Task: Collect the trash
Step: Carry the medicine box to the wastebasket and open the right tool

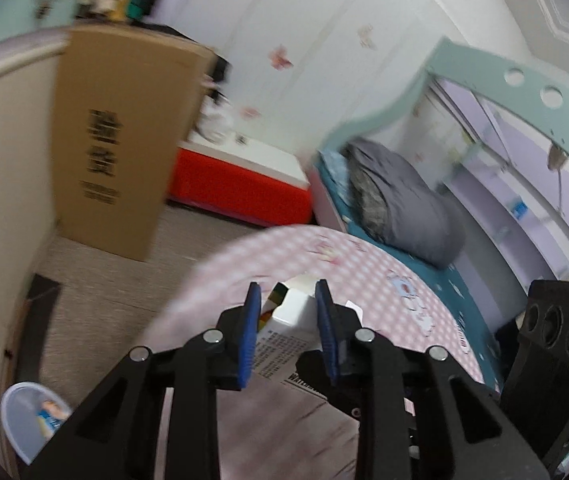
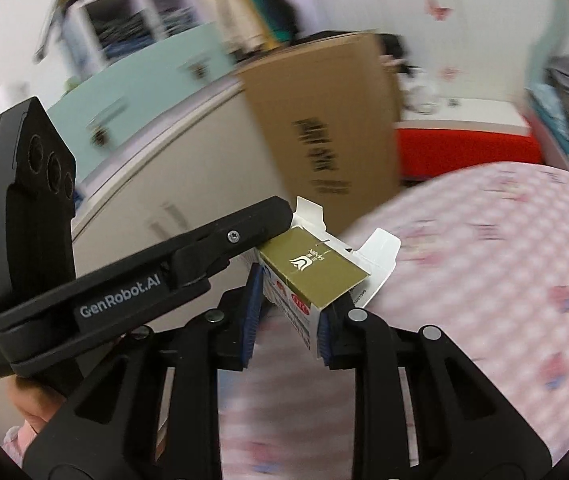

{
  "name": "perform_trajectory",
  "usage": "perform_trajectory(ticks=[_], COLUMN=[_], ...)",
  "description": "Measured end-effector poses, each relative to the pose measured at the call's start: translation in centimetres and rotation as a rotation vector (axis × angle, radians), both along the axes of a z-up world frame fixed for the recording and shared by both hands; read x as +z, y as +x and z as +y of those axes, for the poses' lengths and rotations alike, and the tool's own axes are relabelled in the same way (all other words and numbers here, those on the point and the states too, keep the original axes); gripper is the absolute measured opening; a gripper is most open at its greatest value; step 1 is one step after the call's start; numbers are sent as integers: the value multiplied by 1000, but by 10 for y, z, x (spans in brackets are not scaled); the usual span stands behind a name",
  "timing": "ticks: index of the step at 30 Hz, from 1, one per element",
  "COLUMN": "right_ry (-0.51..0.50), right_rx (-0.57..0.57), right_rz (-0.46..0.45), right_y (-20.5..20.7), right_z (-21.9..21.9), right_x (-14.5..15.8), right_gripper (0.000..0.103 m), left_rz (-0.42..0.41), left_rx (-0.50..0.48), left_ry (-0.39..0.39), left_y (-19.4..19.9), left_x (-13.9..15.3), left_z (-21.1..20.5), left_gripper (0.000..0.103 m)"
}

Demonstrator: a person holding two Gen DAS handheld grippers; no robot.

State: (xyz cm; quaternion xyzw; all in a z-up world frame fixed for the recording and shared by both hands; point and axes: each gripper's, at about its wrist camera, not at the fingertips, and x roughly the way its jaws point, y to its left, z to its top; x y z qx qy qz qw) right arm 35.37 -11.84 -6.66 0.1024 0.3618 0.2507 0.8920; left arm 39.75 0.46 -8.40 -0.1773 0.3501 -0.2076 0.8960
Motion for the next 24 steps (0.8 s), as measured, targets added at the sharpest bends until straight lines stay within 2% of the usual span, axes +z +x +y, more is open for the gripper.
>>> perform_trajectory(ticks=[6, 11, 17, 23, 24], right_ry=[-30, -67, -103, -161, -168], right_rx=[183, 305, 394, 431, 432], right_rz=[6, 51, 112, 189, 205], right_y=[-21, -30, -28, -16, -13], right_z=[120, 205, 275, 314, 315], right_x=[-7, -38, -85, -143, -152], right_gripper=[24, 25, 25, 25, 29], left_rz=[-17, 6, 95, 189, 211], left_rx=[153, 261, 378, 444, 460], left_ry=[13, 22, -12, -26, -34], left_y=[-51, -85, -103, -105, -104], left_x=[2, -20, -72, -130, -141], left_z=[122, 206, 290, 331, 337], left_gripper=[27, 27, 27, 27, 26])
